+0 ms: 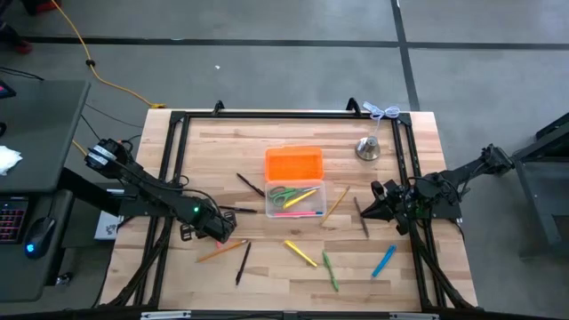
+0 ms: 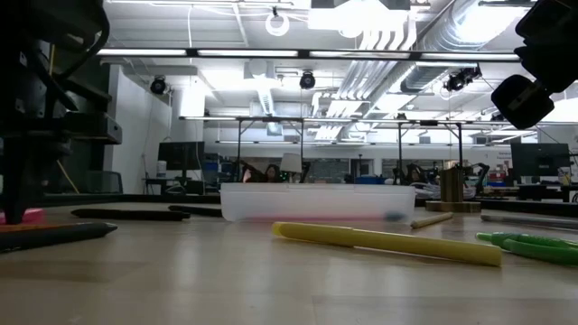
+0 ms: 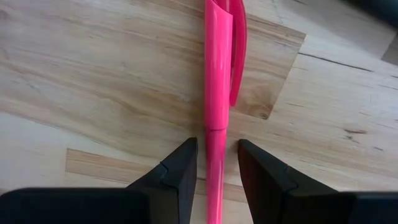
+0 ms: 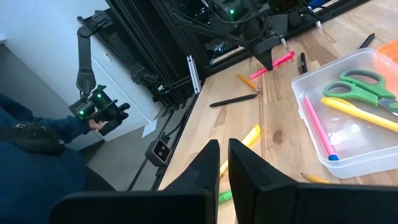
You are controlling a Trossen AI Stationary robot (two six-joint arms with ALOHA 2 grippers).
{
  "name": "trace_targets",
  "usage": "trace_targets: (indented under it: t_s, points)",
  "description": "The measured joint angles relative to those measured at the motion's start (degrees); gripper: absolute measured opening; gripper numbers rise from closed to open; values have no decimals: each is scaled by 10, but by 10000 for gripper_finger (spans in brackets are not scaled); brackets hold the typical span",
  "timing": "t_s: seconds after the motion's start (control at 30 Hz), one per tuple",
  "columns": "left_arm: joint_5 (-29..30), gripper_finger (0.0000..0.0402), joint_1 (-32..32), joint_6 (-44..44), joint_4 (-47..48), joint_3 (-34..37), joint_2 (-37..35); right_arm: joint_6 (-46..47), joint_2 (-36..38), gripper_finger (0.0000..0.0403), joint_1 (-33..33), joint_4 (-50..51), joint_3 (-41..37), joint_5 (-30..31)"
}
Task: Pick & place school supplies into a supply box
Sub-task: Put the pink pen into the container
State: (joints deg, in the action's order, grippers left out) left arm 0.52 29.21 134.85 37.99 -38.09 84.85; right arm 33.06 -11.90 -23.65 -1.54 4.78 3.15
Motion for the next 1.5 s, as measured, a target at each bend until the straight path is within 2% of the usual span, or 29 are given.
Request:
trace_targets:
  t_s: [0.5,0.93,1.5]
  points:
    - [1,150,0,1,8,1,1,0,0,12,0,0,0,0]
    - [5,54,0,-7,15,1,2,0,0,12,0,0,0,0]
    - [14,43,1,-22,18,3,-22,0,0,12,0,1,0,0]
